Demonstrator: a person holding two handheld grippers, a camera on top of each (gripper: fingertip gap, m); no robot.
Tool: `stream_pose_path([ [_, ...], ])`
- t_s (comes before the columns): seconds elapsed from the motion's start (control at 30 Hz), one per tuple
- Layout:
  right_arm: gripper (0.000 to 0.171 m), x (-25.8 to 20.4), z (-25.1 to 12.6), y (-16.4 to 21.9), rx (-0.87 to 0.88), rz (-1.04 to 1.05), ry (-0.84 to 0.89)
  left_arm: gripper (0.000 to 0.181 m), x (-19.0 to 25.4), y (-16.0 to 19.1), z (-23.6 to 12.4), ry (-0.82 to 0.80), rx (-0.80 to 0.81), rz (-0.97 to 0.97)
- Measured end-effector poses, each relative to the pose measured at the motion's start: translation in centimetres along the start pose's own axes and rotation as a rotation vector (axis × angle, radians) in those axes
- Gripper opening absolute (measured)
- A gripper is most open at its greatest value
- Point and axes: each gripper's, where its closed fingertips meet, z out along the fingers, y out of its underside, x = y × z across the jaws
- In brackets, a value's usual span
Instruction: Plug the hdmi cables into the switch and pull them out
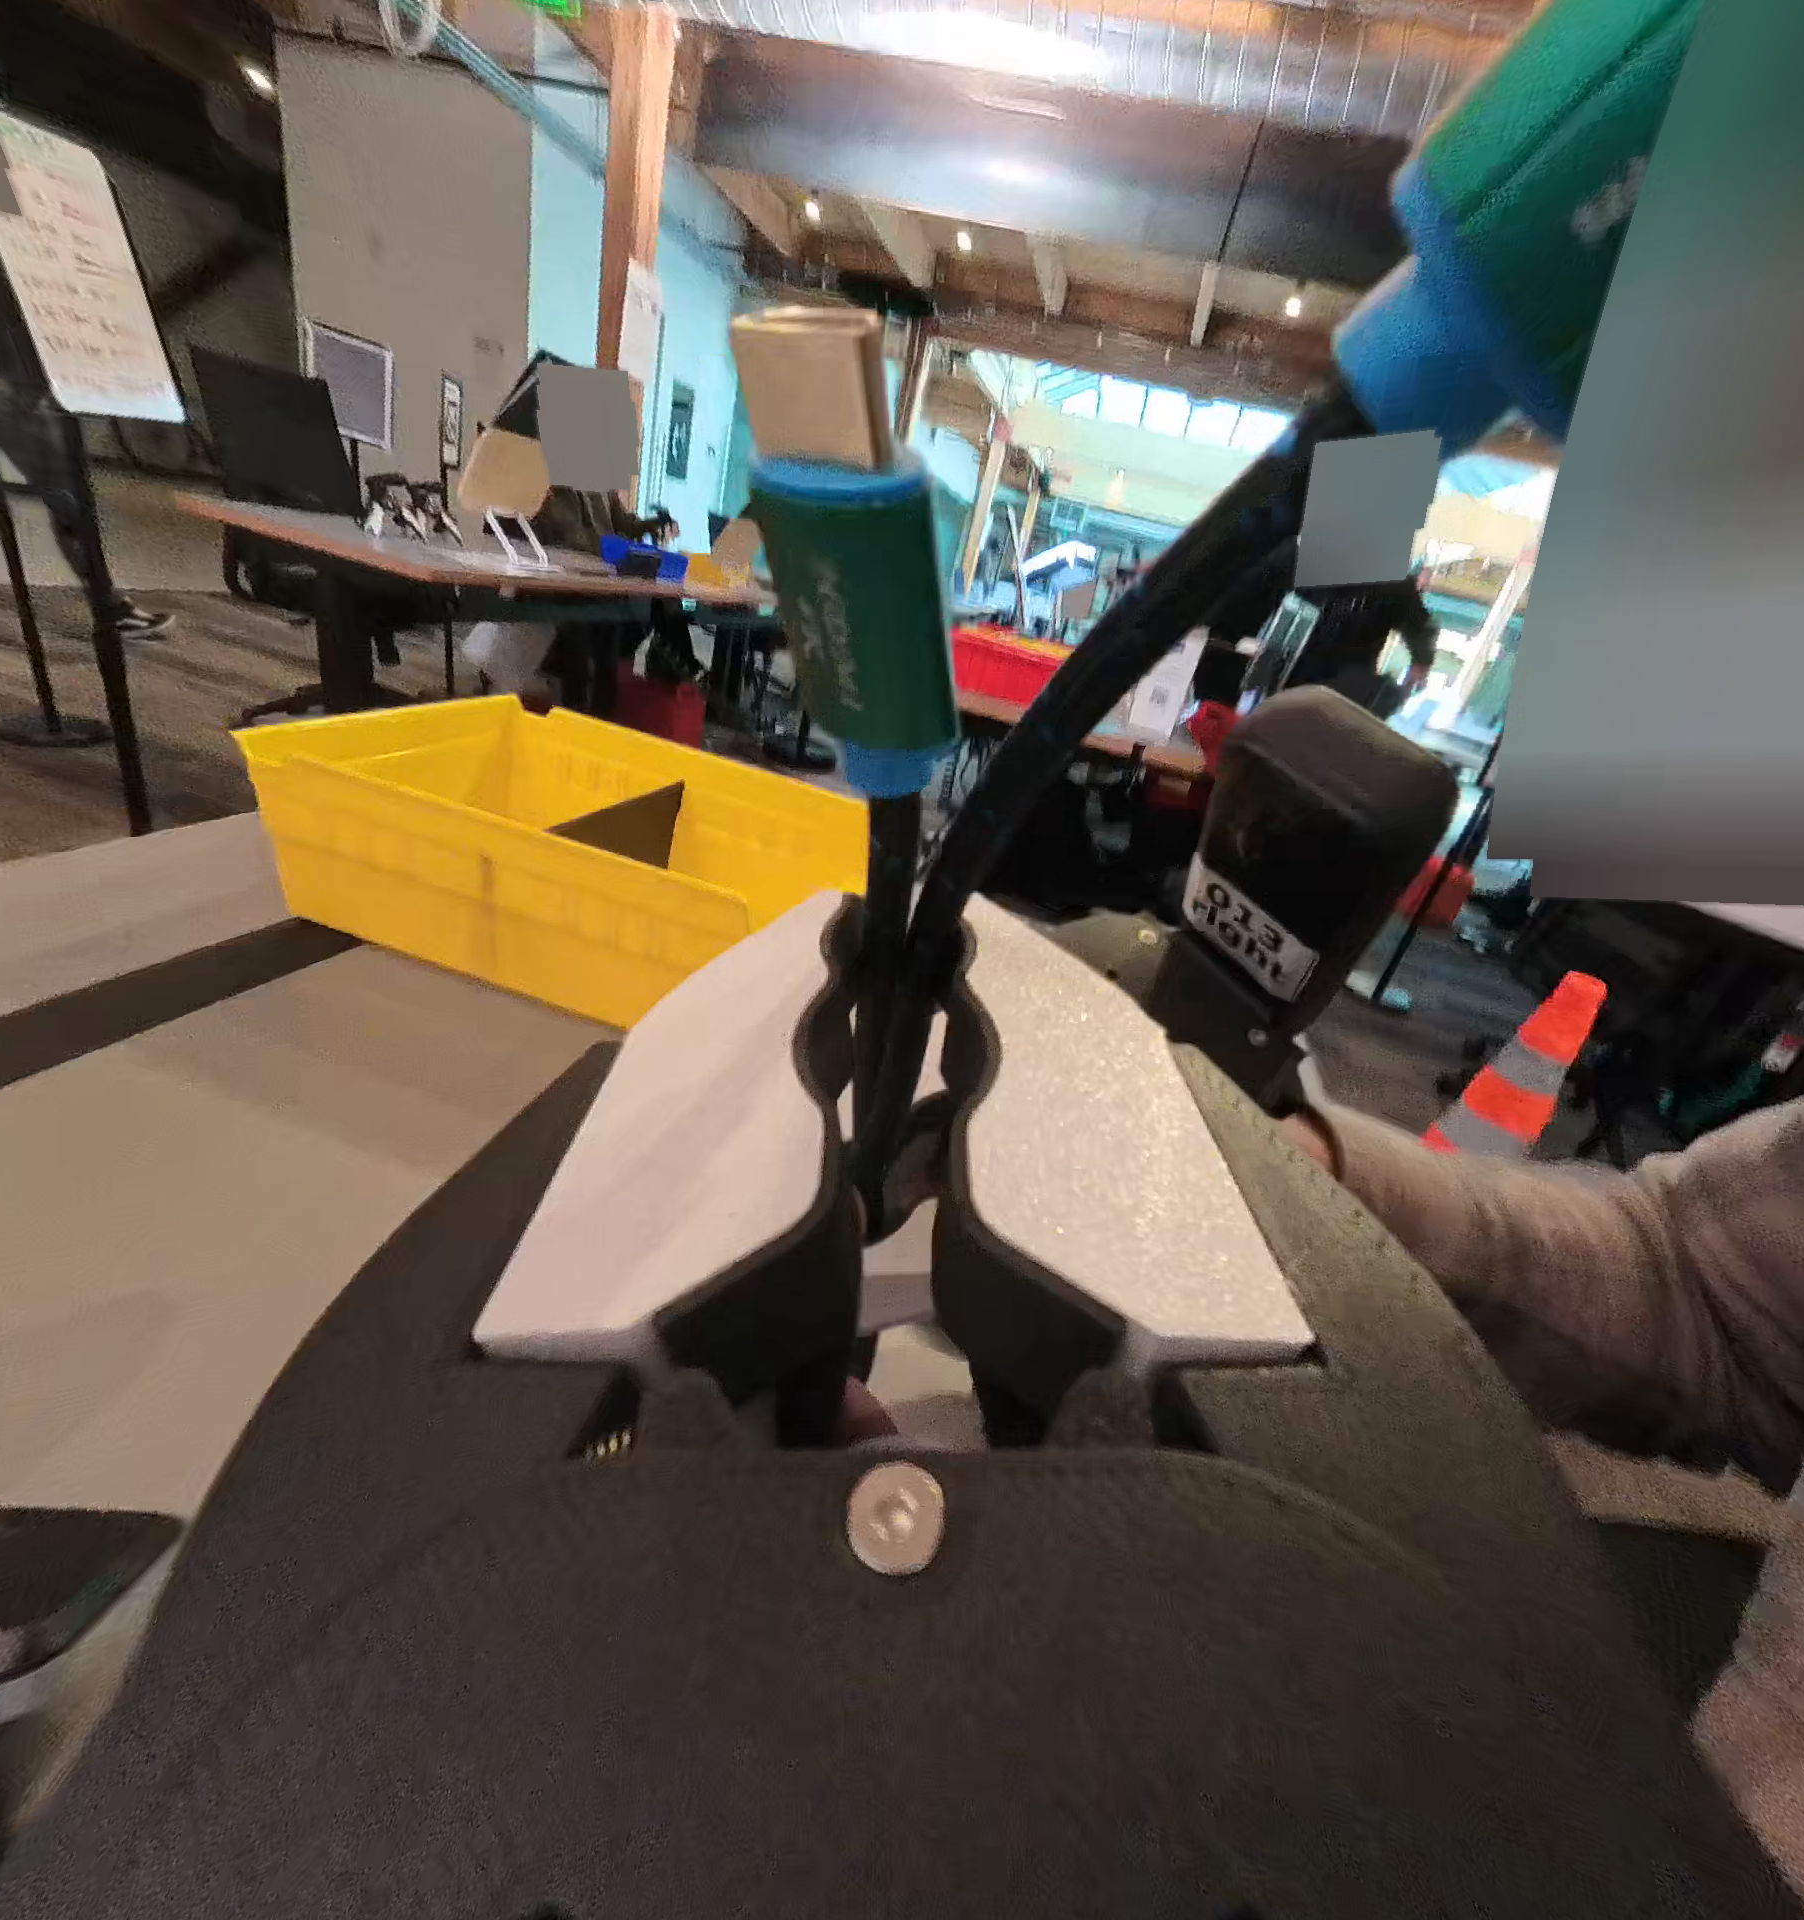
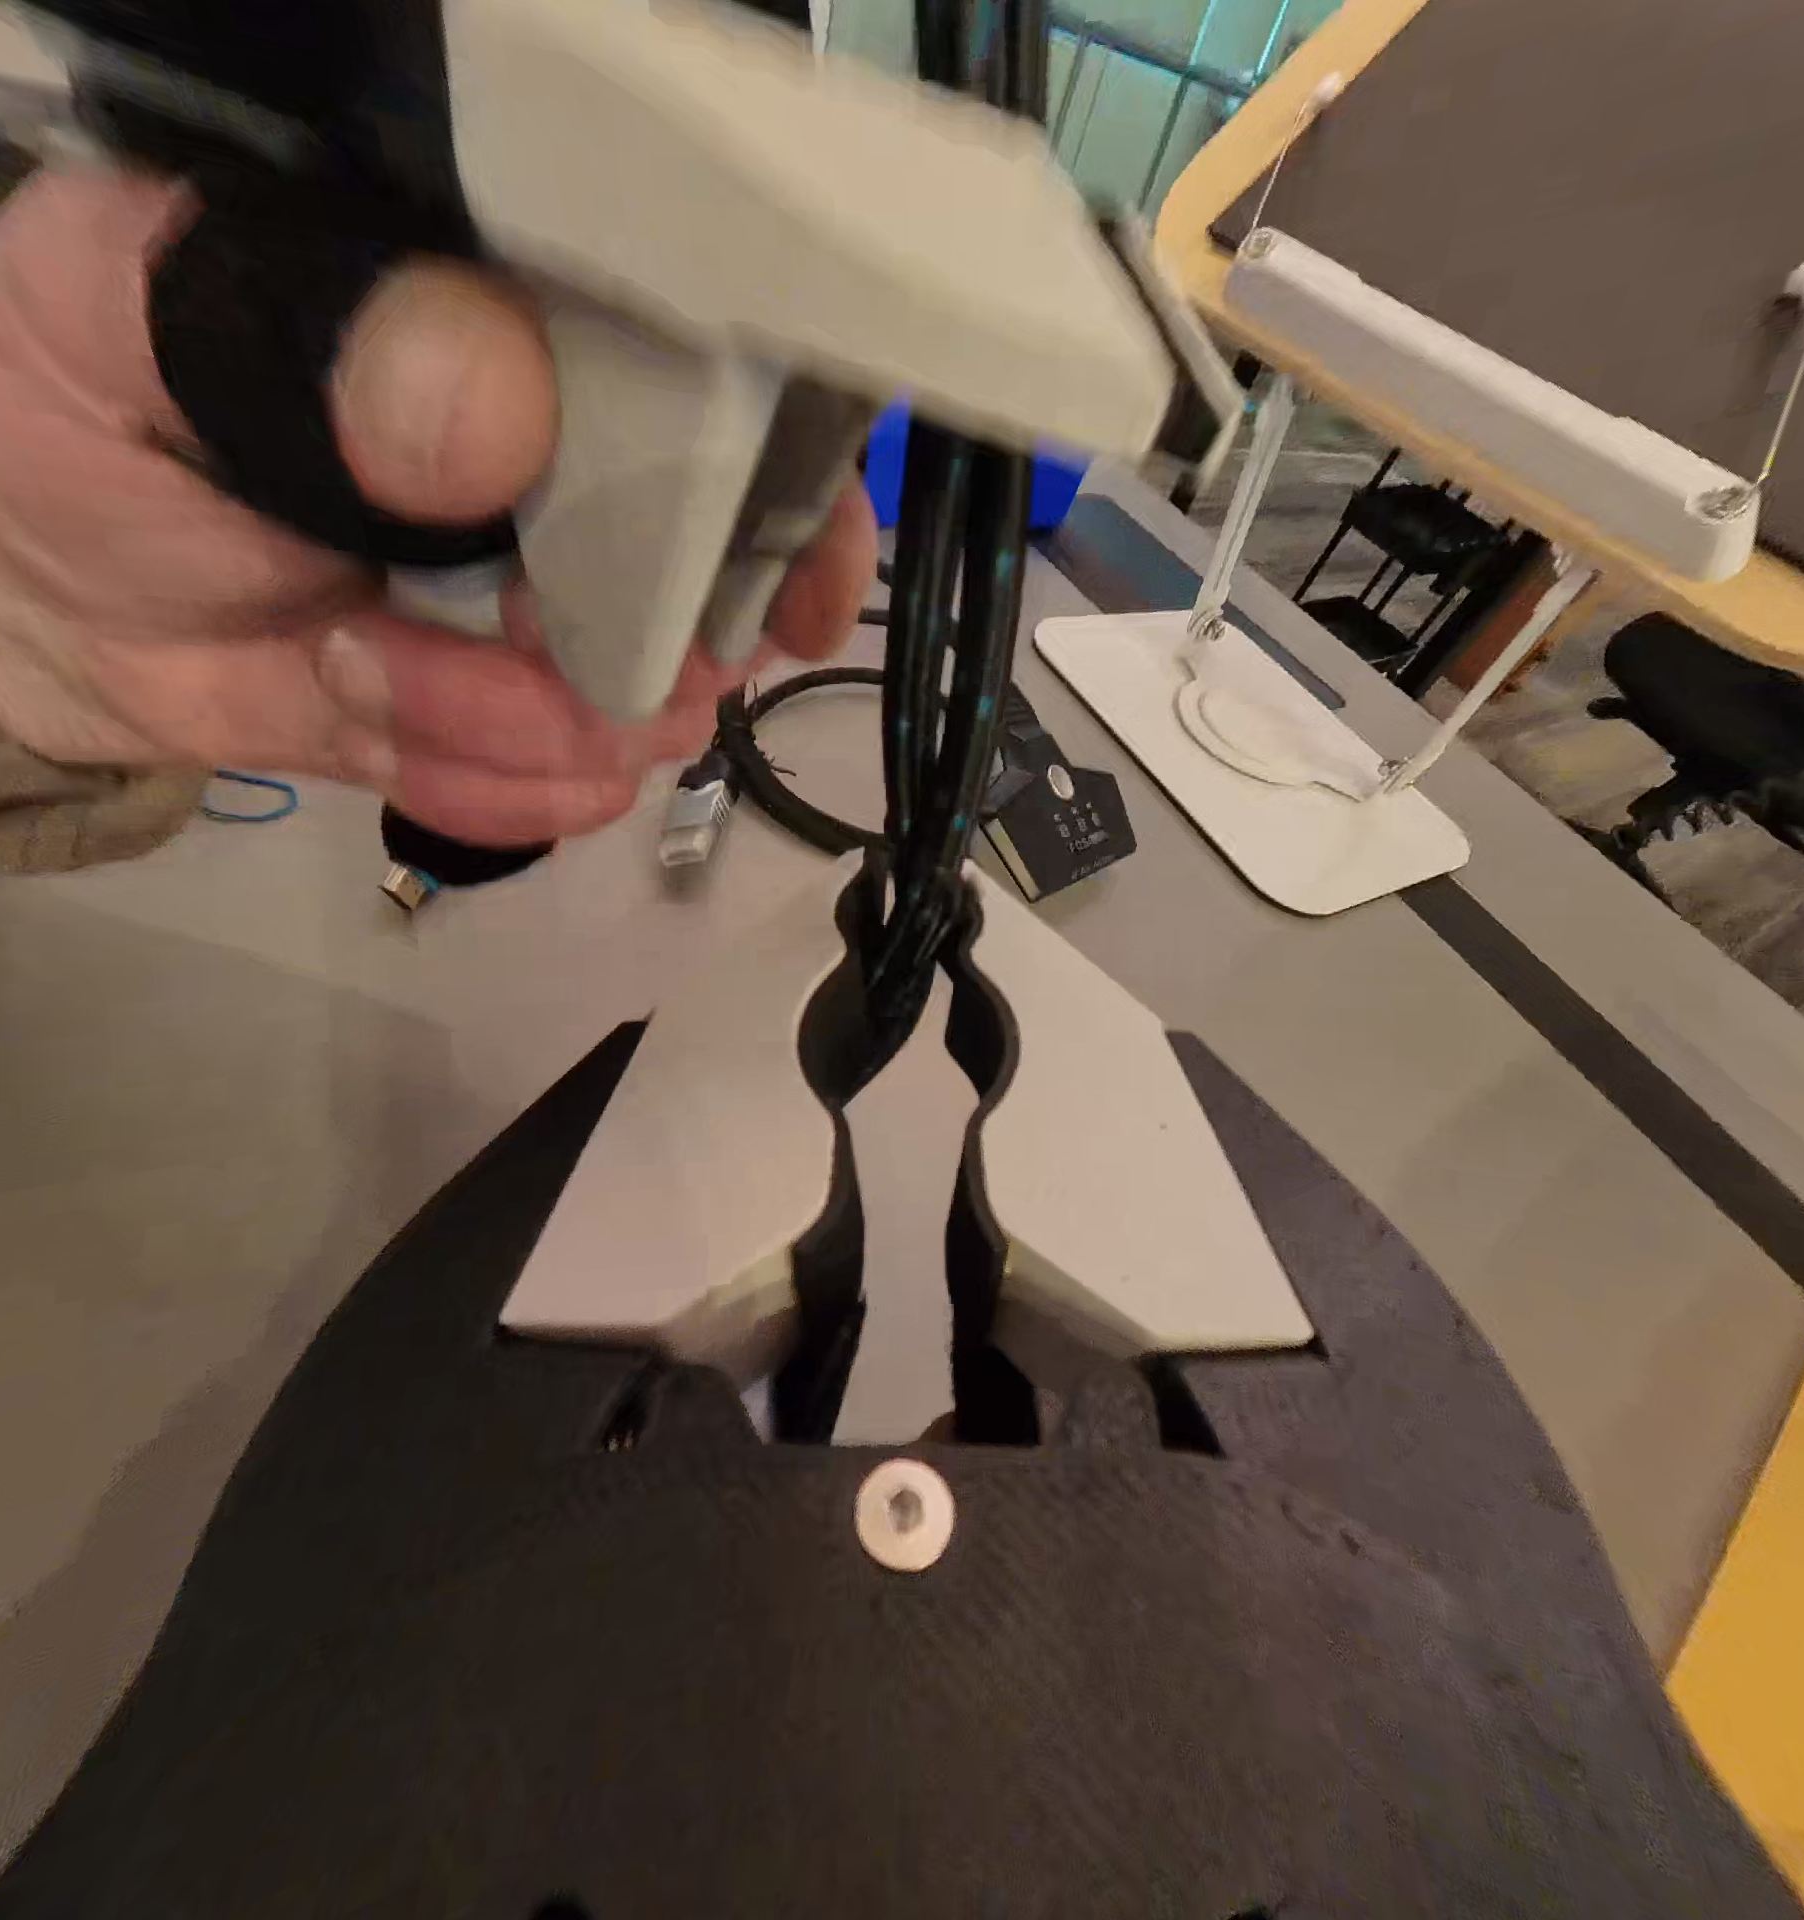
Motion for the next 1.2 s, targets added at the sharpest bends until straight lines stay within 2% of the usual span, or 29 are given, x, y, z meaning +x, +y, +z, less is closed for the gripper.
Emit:
stream_pose_path([
  [0.13, 0.003, -0.1, 0.0, 0.0, 0.001, -0.034, 0.032, 0.012, 0.4, 0.5, 0.0, -0.011, -0.062, 0.098],
  [0.17, 0.003, -0.2, 0.1, 0.3, -0.01, -0.022, 0.021, 0.012, 0.1, 0.6, 0.0, -0.013, -0.061, 0.072],
  [0.27, 0.016, 0.0, -0.5, -0.6, 0.005, 0.026, -0.006, 0.012, -0.3, 0.2, -0.4, 0.016, -0.038, 0.038],
  [0.33, 0.02, -0.6, -1.2, -1.3, 0.066, 0.122, -0.143, 0.012, 0.2, 0.2, -0.6, 0.085, -0.064, 0.023],
  [0.37, 0.029, -0.7, -1.6, -1.5, 0.088, 0.173, -0.21, 0.013, 0.3, 0.5, -0.6, 0.097, -0.087, 0.032],
  [0.5, 0.025, -0.4, -1.9, -2.5, 0.08, 0.161, -0.246, 0.013, 0.7, 1.3, -0.2, 0.123, -0.116, 0.071],
  [0.6, 0.01, -1.9, -1.7, -3.8, 0.088, 0.173, -0.355, 0.013, 1.3, 2.2, -0.1, 0.163, -0.174, 0.115],
  [0.77, 0.0, -3.1, -1.3, -3.1, 0.049, 0.162, -0.424, 0.012, 1.5, 3.0, -0.5, 0.161, -0.219, 0.181],
  [0.83, 0.0, -3.5, -1.1, -2.2, 0.047, 0.146, -0.419, 0.012, 1.6, 3.6, -0.3, 0.136, -0.241, 0.204],
  [0.9, 0.0, -3.7, -1.0, -1.5, 0.049, 0.137, -0.404, 0.011, 1.8, 2.2, -0.5, 0.121, -0.144, 0.159],
  [1.0, 0.0, -3.8, -1.0, -1.2, 0.084, 0.108, -0.354, 0.011, 2.3, 2.5, -0.3, 0.111, -0.173, 0.209],
  [1.2, 0.0, -4.1, -0.8, -0.6, 0.1, 0.114, -0.316, 0.01, 2.4, 2.0, -0.5, 0.115, -0.097, 0.108],
])
